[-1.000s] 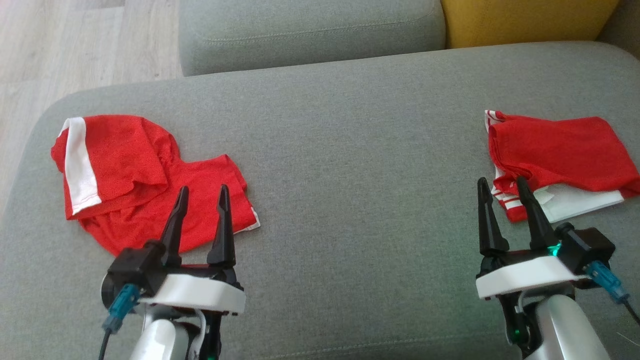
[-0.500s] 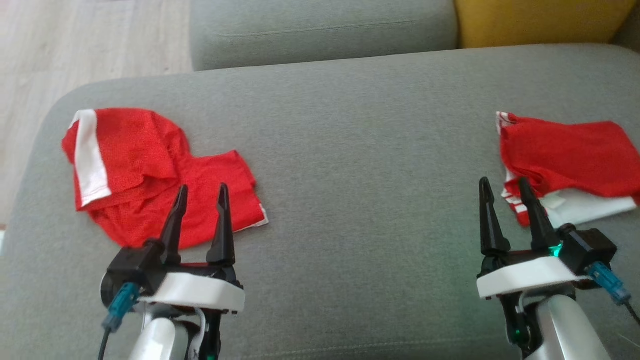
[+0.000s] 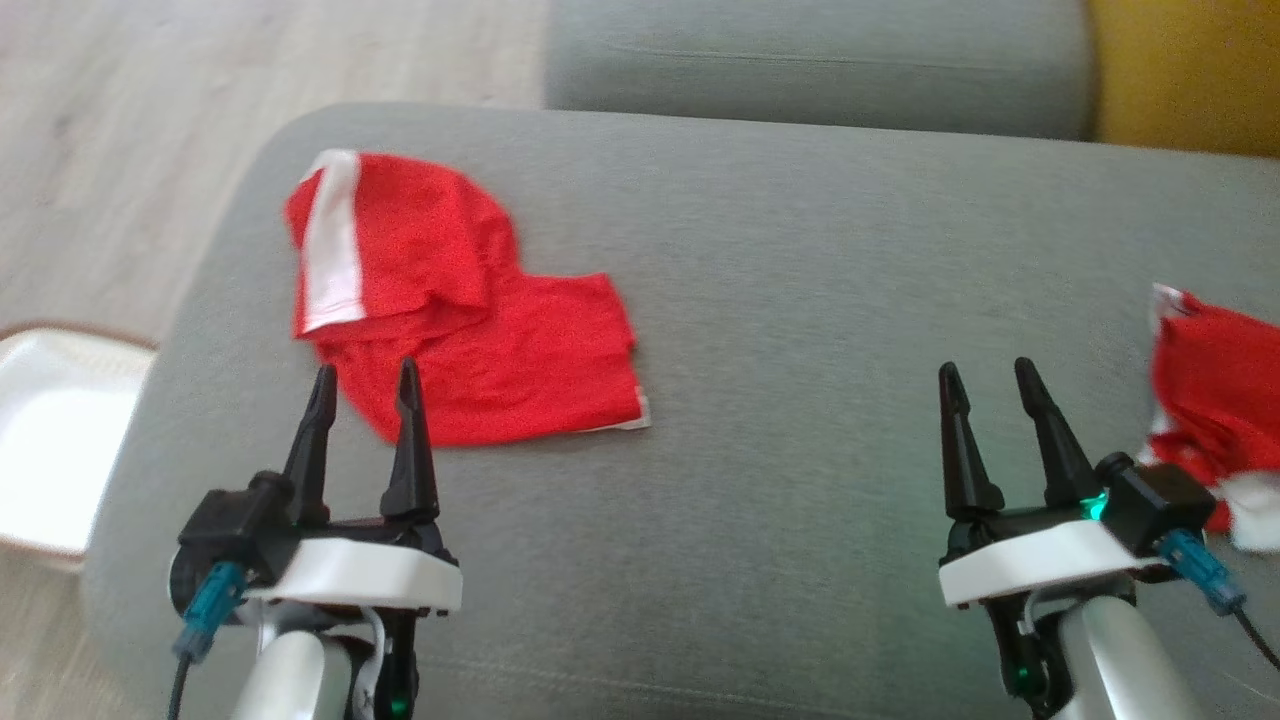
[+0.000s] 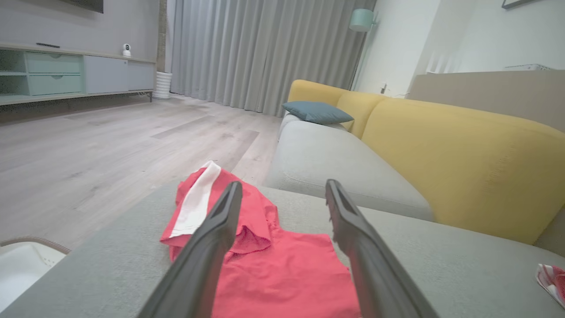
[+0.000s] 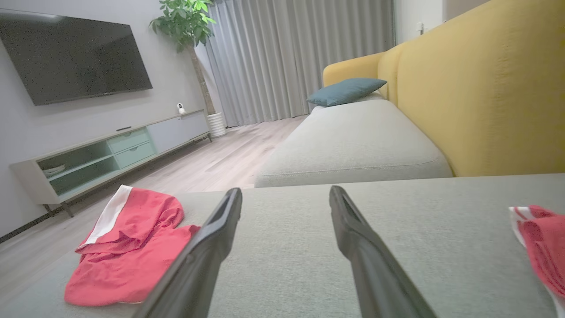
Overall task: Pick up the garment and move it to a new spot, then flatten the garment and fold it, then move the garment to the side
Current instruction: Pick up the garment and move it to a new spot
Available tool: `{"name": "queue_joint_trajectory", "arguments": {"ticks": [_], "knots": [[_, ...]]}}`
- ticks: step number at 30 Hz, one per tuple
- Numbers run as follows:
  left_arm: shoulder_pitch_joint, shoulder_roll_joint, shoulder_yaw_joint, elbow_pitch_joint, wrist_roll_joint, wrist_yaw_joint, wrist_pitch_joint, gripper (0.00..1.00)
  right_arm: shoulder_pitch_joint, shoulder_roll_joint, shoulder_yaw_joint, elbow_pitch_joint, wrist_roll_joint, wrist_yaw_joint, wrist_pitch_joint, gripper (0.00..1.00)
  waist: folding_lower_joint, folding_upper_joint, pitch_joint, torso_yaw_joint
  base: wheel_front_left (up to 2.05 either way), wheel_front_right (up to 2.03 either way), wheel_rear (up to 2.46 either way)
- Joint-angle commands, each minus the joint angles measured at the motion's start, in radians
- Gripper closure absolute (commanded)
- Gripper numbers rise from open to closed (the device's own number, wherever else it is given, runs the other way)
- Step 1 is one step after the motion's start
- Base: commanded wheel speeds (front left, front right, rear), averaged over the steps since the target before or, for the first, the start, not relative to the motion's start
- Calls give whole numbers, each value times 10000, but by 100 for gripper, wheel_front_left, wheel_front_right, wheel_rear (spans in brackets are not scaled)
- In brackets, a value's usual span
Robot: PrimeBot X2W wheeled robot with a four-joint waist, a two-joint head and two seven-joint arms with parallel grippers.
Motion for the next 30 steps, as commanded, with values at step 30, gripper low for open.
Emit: {"name": "queue_joint_trajectory", "arguments": {"ticks": [30], "knots": [[-2485,895,1898,943,541,-766,293,0,-590,5,36,-767,-311,65,356,0,0,0,1165,1102,0,0,0]]}}
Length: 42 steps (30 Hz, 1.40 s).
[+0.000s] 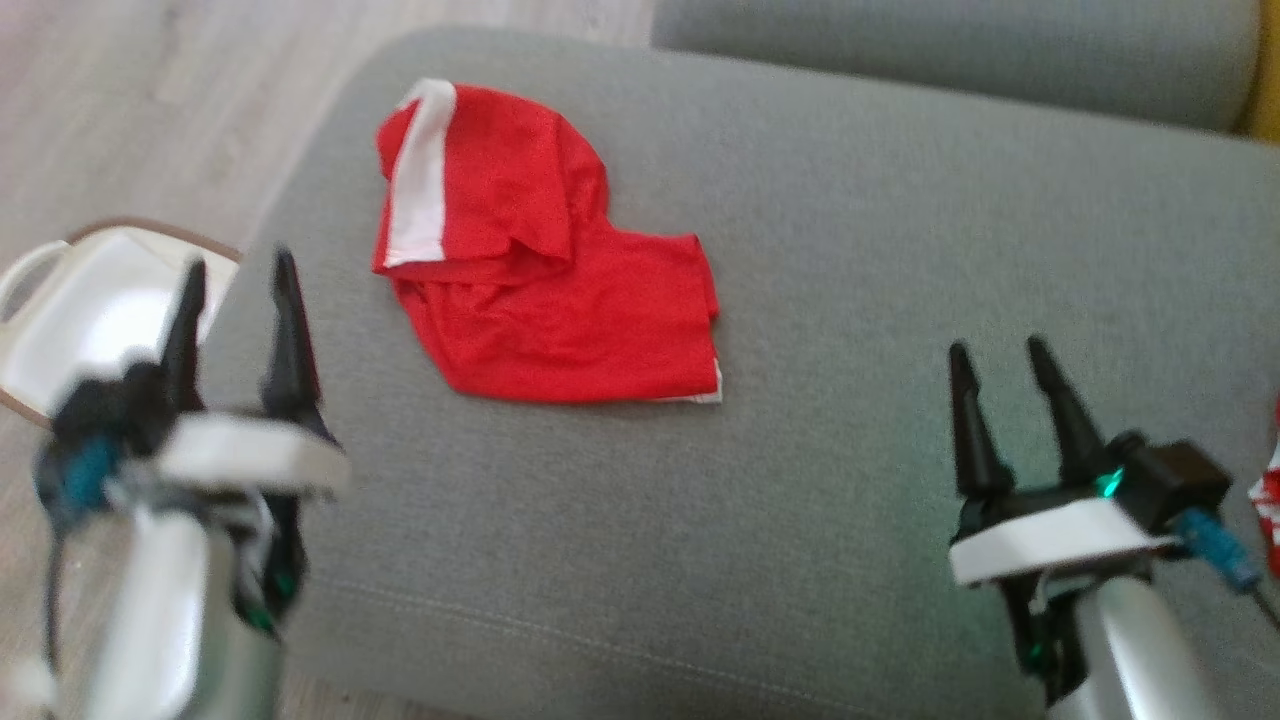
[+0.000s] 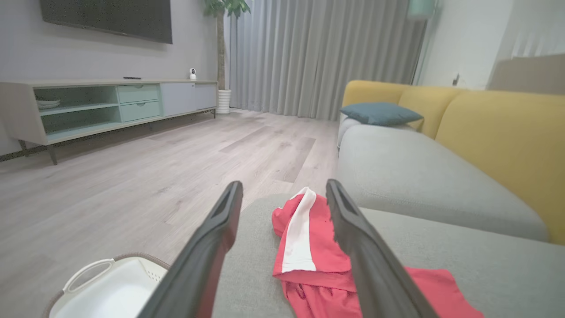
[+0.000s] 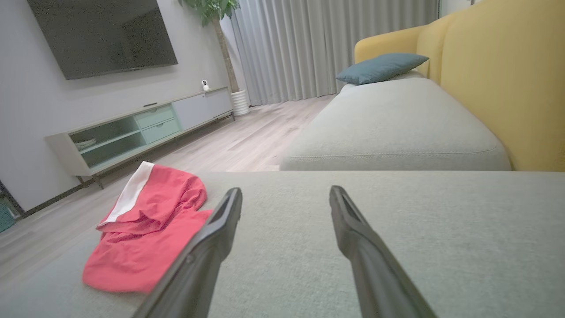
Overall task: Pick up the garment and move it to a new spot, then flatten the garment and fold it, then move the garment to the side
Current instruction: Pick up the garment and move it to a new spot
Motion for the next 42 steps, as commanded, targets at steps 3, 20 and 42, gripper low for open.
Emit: {"name": "queue_joint_trajectory", "arguments": {"ticks": [3,20,42], "knots": [[-1887,747,418,425,45,-261,827,0,-715,-11,-168,-875,-332,65,229,0,0,0,973,-527,0,0,0],[-6943,2453,-863,5822,-1301,-1449,5892,0,-1467,-10,-696,-2966,-975,65,1160,0,0,0,3661,-1828,0,0,0],[-8464,2785,-1938,8118,-2814,-1462,4985,100,-1689,-10,-715,-2966,-886,65,1065,0,0,0,3690,-2165,0,0,0]]}}
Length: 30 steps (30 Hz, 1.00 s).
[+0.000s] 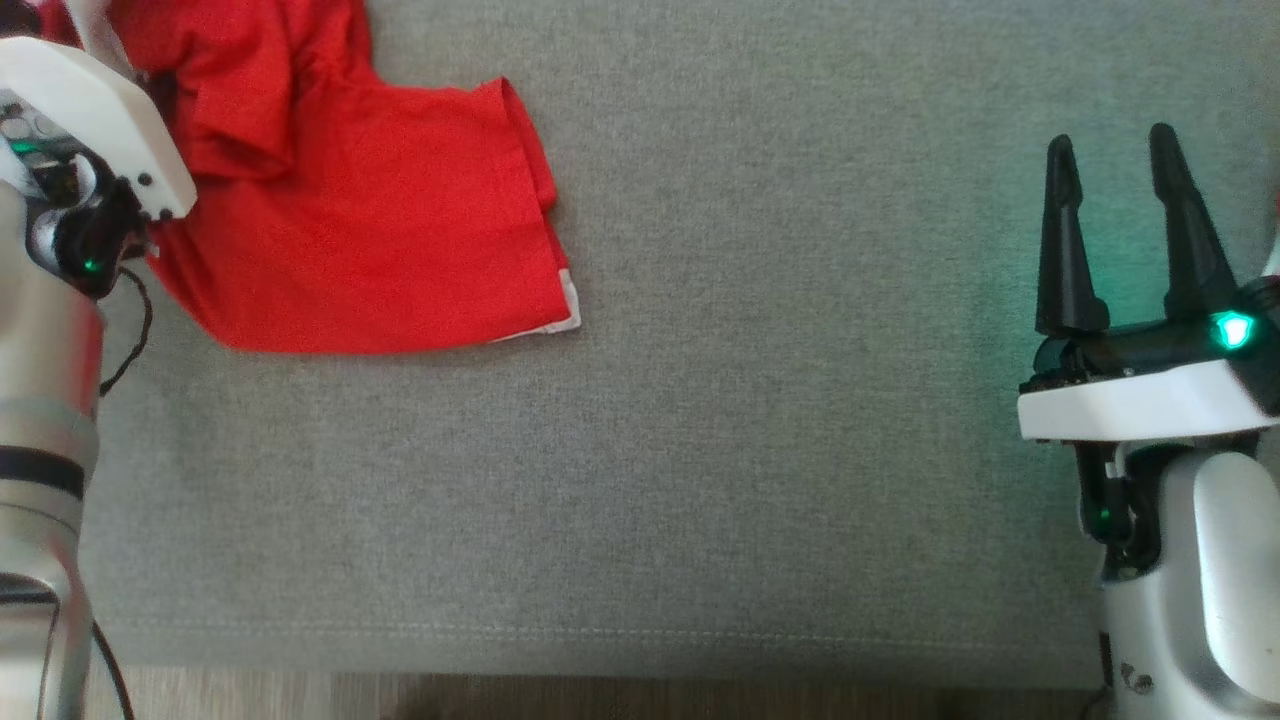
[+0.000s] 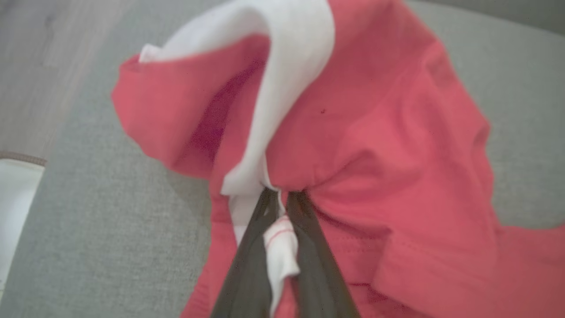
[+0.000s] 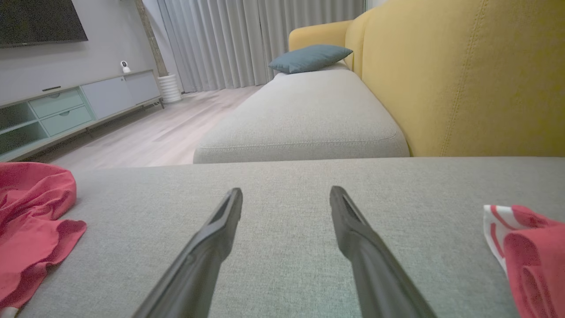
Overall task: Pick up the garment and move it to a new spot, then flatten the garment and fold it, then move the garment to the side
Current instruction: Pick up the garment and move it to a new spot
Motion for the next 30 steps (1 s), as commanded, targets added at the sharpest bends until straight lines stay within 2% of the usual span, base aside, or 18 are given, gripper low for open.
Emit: {"name": "queue_joint_trajectory", "arguments": {"ticks": [1,9,17,22,30], "knots": [[-453,559,281,-356,-128,7,-403,100,-107,-3,255,-227,104,65,-116,0,-1,0,-264,-43,0,0,0],[-439,509,-66,-1626,-651,6,-1872,100,79,-3,339,449,555,65,-511,0,-1,0,-1430,-250,0,0,0],[36,105,-156,-3564,-1223,80,-1981,100,279,-3,618,1070,993,65,-868,0,-1,0,-2403,-567,0,0,0],[504,-506,-195,-5405,-1522,639,-1620,100,328,-3,905,1376,1276,65,-1074,0,-1,0,-2904,-924,0,0,0],[1122,-1934,-237,-8375,-2174,2014,-1004,100,308,-3,1025,1626,1545,65,-1309,0,-1,0,-3196,-1513,0,0,0]]}}
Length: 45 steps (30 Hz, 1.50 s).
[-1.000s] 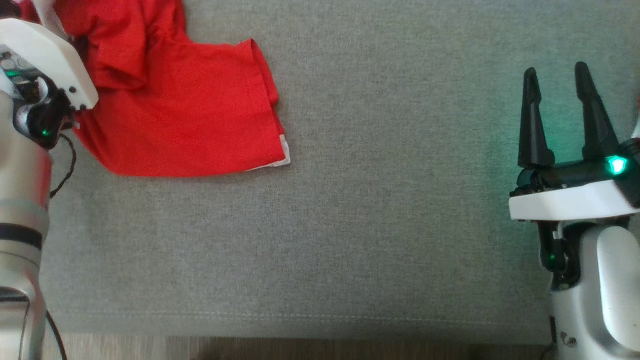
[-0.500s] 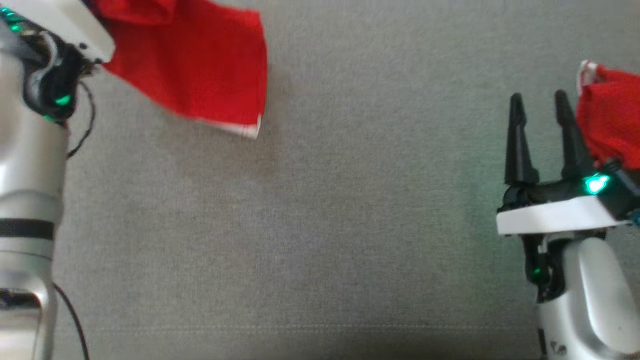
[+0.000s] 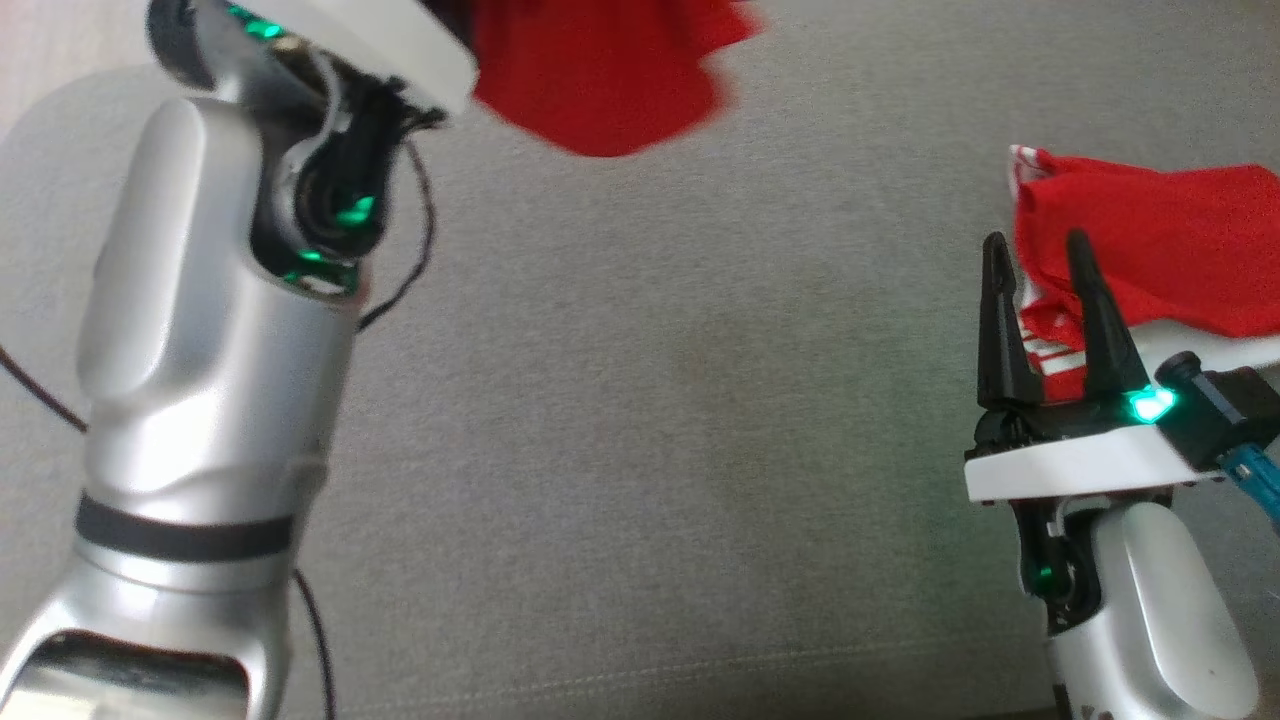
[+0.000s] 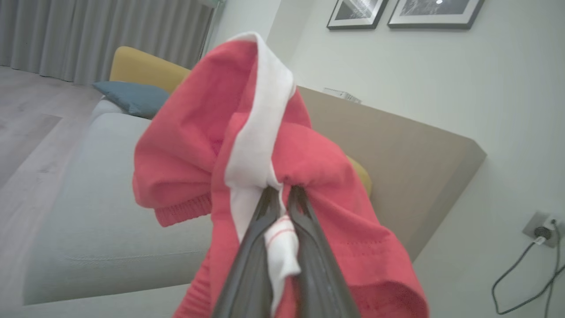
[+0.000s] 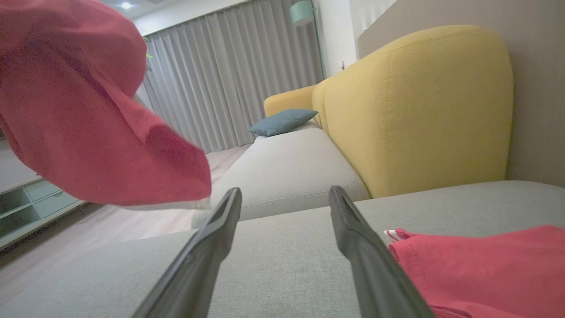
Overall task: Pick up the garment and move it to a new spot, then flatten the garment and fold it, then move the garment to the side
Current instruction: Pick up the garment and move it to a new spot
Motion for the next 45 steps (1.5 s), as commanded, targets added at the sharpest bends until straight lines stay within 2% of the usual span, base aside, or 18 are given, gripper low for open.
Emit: {"name": "queue_joint_trajectory", "arguments": {"ticks": [1,6,10,18,21,27,28,29,35,45], "knots": [[-232,169,314,-725,-77,248,92,100,-169,-7,254,-280,97,65,-135,0,0,0,-47,-198,0,0,0],[394,-66,-14,-1570,33,930,334,100,-276,-7,148,-242,119,65,-222,0,0,0,85,-603,0,0,0],[1048,249,-415,-1253,561,1129,347,100,-491,-7,145,-268,108,65,-263,0,0,0,361,-1042,0,0,0],[1230,927,-1012,1541,1580,947,-218,100,-1058,-7,572,-230,311,65,-345,0,0,0,1120,-2076,0,0,0],[609,1023,-1011,2943,1909,891,-872,100,-1235,-7,916,-123,484,65,-394,0,0,0,1415,-2544,0,0,0],[-331,915,-1059,4400,2125,728,-1498,100,-1310,-6,1404,40,673,65,-434,0,0,0,1648,-2954,0,0,0],[-491,876,-1096,4681,2162,682,-1590,73,-1314,-6,1485,72,688,65,-438,0,0,0,1665,-3004,0,0,0],[-656,864,-1149,4951,2239,652,-1705,0,-1320,-6,1545,94,705,65,-441,0,0,0,1681,-3039,0,0,0],[-1326,629,-1153,6011,2212,303,-2519,0,-1296,-6,1480,33,715,65,-447,0,0,0,1664,-2877,0,0,0],[-1197,804,-1200,6235,2264,-197,-3924,0,-1017,-6,1174,215,229,65,-449,0,0,0,941,-1442,0,0,0]]}}
